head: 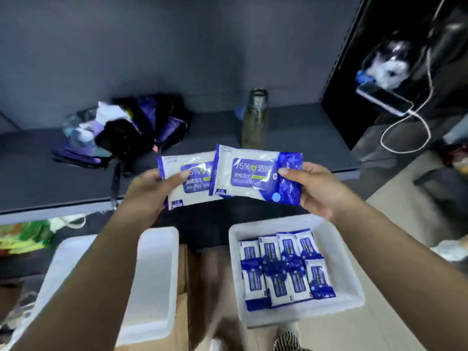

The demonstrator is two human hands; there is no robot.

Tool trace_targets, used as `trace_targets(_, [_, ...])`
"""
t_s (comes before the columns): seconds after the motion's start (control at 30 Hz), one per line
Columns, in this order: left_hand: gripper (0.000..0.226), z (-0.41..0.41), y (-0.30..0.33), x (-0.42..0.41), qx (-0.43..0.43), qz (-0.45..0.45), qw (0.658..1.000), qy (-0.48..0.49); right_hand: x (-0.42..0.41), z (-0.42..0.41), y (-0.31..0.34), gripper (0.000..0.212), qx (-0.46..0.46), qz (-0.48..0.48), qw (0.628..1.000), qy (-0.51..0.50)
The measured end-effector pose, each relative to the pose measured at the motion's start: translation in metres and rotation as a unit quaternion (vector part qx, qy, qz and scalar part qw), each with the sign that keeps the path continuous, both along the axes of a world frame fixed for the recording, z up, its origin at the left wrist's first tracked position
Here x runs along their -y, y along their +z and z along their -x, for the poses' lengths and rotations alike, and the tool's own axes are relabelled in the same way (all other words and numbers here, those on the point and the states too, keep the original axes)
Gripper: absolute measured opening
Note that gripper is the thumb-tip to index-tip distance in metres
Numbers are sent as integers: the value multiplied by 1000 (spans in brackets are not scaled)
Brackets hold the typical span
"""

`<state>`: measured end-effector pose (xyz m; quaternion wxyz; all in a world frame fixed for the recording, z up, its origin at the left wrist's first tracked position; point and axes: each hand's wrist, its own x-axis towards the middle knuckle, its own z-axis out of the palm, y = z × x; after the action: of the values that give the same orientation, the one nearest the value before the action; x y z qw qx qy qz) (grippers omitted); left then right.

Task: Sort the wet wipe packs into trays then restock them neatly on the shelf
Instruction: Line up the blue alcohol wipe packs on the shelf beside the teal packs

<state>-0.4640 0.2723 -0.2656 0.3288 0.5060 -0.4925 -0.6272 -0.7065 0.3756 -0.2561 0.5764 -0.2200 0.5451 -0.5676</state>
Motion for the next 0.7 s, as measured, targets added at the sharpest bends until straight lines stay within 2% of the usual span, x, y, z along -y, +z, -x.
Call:
trace_targets(0.1, [13, -15, 62, 18, -42, 38, 997, -49, 15, -6, 49, 14, -29, 50, 998, 18])
trace_targets(0.13, [21, -22, 86, 24, -51, 55, 995, -68, 21, -9, 70, 14, -43, 69, 996, 25])
trace_targets(0.23, [72, -35, 145, 38, -44, 119, 985, -114, 36, -8, 125, 14, -87, 126, 987, 46])
trace_targets(0.3, [89, -38, 179, 44, -45, 157, 980, -116, 42, -7, 160, 15, -118, 161, 978, 61])
trace_targets(0.53, [81, -32, 261, 53, -31, 229, 965, -122, 73, 3, 248, 15, -179, 238, 949, 105])
trace_targets(0.63, [69, -25, 283, 64, -50, 227, 967, -108, 96, 9, 270, 14, -180, 262, 942, 110])
trace_targets(0.7, [51, -18, 292, 76, -69, 218, 970, -87, 112, 12, 277, 14, -171, 273, 941, 100])
